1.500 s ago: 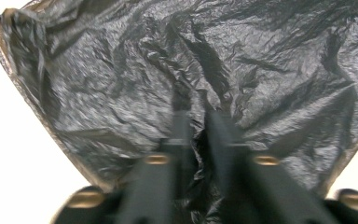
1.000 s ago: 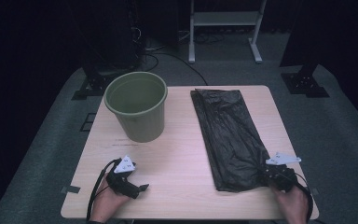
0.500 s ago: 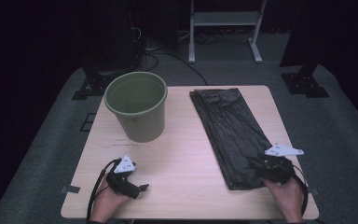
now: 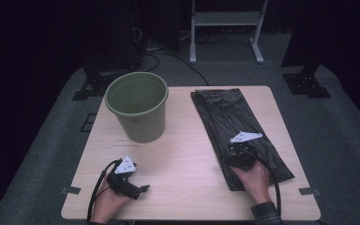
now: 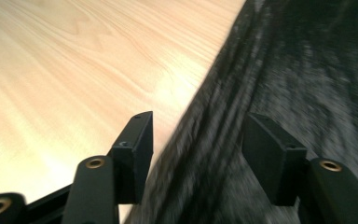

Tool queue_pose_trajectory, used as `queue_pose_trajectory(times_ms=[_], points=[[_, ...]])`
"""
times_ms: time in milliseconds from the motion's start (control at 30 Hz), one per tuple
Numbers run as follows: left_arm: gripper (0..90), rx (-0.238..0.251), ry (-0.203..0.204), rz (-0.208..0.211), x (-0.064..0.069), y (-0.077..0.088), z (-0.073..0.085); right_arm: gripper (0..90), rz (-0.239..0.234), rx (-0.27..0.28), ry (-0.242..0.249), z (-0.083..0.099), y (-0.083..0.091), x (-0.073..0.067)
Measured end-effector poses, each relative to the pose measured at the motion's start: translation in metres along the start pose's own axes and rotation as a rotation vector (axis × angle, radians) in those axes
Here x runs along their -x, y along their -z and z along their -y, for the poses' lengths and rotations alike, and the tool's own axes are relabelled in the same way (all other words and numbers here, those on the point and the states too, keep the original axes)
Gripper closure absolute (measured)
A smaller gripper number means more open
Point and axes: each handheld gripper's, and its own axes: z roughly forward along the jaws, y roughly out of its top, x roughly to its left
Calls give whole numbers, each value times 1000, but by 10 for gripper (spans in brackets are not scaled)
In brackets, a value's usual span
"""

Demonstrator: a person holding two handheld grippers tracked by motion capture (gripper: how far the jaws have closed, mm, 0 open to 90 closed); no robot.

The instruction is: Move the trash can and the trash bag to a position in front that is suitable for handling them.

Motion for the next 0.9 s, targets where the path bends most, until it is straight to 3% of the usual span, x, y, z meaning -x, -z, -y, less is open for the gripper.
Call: queue_pose_trajectory(times_ms=[133, 233, 333, 367, 400, 433, 467, 600, 900], points=[[0, 0, 0, 0, 0, 0, 0, 440, 27, -32, -15, -3, -24, 3], [0, 0, -1, 0, 0, 0, 0, 491, 25, -59, -20, 0, -32, 5], [0, 0, 0, 0, 0, 0, 0, 691, 23, -72, -6, 1, -33, 4], [0, 0, 0, 0, 0, 0, 0, 691, 23, -72, -6, 1, -33, 4], [0, 0, 0, 0, 0, 0, 0, 812, 20, -85, 11, 1, -31, 3], [0, 0, 0, 0, 0, 0, 0, 812, 20, -85, 11, 1, -31, 3], [0, 0, 0, 0, 0, 0, 0, 874, 20, -93, 13, 3, -29, 1], [0, 0, 0, 0, 0, 0, 0, 888, 16, -96, 23, 7, -22, -3], [0, 0, 0, 0, 0, 0, 0, 877, 19, -86, 53, 37, 16, -26]])
